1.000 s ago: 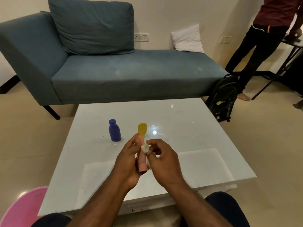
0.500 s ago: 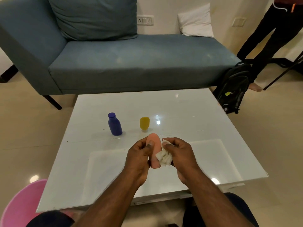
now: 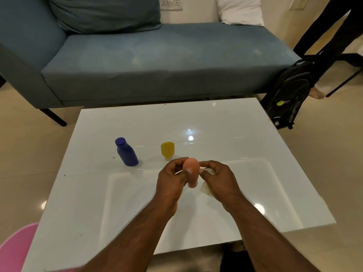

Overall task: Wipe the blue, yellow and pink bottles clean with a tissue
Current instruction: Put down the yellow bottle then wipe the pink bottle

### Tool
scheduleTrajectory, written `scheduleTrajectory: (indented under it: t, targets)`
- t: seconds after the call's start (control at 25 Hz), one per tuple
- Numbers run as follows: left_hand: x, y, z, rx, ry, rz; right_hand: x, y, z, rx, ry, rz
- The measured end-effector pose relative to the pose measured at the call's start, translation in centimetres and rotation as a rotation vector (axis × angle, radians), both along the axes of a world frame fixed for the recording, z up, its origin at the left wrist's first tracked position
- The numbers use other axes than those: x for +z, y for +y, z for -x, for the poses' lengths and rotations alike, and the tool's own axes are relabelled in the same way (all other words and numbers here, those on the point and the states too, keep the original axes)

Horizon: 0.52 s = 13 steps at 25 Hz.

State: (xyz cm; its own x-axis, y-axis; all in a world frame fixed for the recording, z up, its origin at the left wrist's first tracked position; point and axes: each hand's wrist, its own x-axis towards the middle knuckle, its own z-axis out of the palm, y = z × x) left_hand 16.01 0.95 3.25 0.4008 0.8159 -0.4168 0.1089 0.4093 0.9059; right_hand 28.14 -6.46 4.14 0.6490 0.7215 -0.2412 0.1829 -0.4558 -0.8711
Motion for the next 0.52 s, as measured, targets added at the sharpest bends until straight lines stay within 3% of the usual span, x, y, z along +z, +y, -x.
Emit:
scheduleTrajectory:
  t: [0.52]
  targets:
    - [-2.8,4.6,-7.9,-0.024,-0.021,-0.133,-3.1,5.5,-6.9,-0.025,-0.129,0.004]
